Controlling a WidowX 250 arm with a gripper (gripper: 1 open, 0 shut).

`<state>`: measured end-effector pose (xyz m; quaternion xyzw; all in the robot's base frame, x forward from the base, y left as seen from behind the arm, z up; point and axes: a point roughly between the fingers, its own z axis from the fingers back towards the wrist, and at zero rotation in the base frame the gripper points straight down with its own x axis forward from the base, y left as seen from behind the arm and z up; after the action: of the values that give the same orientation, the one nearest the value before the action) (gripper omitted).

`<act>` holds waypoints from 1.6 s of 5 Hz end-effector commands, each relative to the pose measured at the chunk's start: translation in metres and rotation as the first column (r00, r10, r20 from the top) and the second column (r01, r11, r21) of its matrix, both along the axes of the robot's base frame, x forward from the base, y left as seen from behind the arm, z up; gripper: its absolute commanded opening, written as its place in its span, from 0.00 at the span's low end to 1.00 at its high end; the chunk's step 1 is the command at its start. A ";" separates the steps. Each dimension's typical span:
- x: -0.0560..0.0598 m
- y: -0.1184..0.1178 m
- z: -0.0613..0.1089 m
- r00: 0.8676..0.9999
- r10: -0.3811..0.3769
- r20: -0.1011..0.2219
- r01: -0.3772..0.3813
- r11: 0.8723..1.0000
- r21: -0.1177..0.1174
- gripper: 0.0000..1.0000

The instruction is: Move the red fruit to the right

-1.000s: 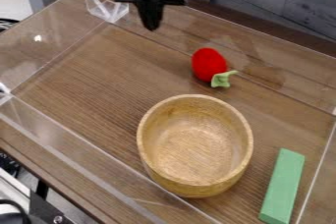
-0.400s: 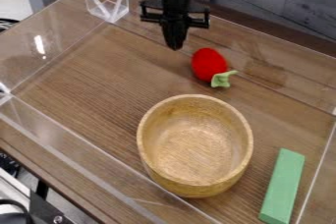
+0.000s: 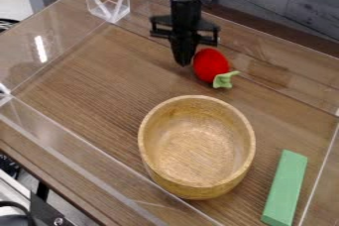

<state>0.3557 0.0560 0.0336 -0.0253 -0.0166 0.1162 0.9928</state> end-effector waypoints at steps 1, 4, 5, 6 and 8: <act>0.013 -0.007 0.005 0.999 -0.010 0.036 0.009 1.000 0.006 0.00; 0.013 -0.023 0.003 0.999 0.036 0.026 -0.035 0.999 -0.026 1.00; 0.009 -0.026 0.009 0.999 0.036 0.028 -0.035 0.999 -0.040 1.00; 0.006 -0.029 0.015 0.999 0.034 0.032 -0.032 0.998 -0.051 1.00; 0.015 -0.023 0.050 0.974 0.220 0.047 -0.216 0.973 -0.077 1.00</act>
<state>0.3602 0.0295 0.0524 -0.0571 0.0036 0.2222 0.9733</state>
